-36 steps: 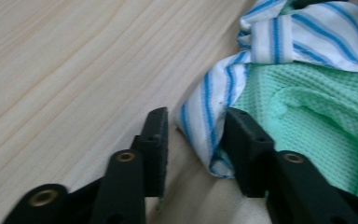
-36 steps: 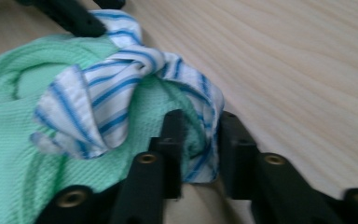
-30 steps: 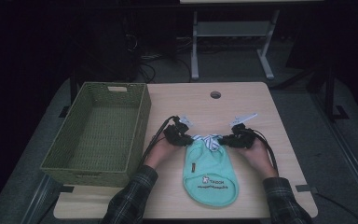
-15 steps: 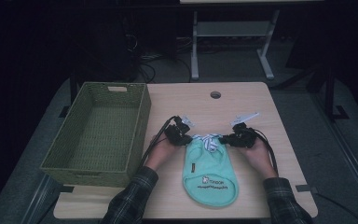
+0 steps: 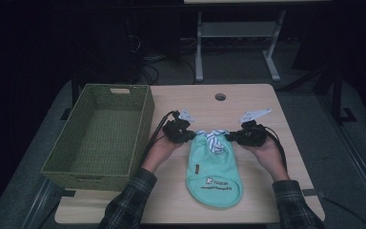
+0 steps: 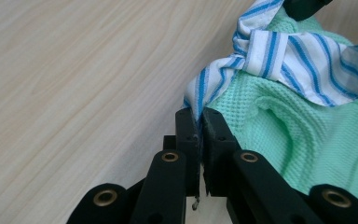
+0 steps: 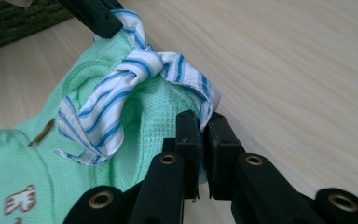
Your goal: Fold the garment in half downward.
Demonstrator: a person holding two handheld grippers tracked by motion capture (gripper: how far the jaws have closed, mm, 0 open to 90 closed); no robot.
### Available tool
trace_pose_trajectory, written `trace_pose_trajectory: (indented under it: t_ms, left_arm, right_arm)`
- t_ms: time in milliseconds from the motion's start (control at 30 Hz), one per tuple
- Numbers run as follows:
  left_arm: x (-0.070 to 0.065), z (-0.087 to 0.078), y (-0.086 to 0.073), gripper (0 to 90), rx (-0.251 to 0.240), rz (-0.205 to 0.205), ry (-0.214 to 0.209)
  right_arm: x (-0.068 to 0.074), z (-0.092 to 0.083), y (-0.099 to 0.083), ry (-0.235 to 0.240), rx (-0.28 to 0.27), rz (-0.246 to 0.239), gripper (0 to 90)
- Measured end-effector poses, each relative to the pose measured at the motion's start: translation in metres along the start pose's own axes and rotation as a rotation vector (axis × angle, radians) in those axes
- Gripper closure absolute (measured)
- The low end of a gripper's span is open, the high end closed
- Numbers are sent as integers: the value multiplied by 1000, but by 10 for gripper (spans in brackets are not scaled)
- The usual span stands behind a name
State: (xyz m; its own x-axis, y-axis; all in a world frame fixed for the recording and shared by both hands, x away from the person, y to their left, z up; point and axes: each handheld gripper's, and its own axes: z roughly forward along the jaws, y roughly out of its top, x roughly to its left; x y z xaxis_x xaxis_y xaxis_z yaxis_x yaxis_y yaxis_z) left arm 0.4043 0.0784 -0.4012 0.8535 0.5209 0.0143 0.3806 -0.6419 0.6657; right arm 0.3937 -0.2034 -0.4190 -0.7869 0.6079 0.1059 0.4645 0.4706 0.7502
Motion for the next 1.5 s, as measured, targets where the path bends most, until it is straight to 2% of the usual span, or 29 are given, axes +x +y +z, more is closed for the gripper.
trace_pose_trajectory:
  t_ms: [67,300,400,600,767,867,1033,1300,1400,1500]
  left_arm:
    - [-2,-7,2,863,-16,-4,-2]
    - [-5,-28,15,862,-61,24,15]
    - [-7,-34,20,861,-79,33,16]
    - [-12,-43,29,860,-95,68,37]
    - [-12,-49,41,859,-87,96,69]
    - [-13,-43,38,858,-87,99,76]
    - [-16,-33,27,857,-107,93,82]
    - [-26,-31,16,853,-130,107,85]
    - [-22,-34,21,853,-141,106,98]
    - [-19,-43,31,853,-178,106,129]
  right_arm:
    - [3,-5,5,0,0,-11,847]
    - [10,-22,20,-20,-24,-57,847]
    - [11,-29,25,-21,-37,-58,846]
    - [14,-40,30,-45,-54,-81,845]
    - [14,-47,43,-65,-47,-97,845]
    - [12,-46,42,-70,-46,-98,843]
    - [11,-36,29,-86,-57,-89,843]
    - [18,-30,11,-94,-88,-86,837]
    - [16,-28,13,-103,-89,-90,837]
    - [15,-32,28,-123,-104,-96,837]
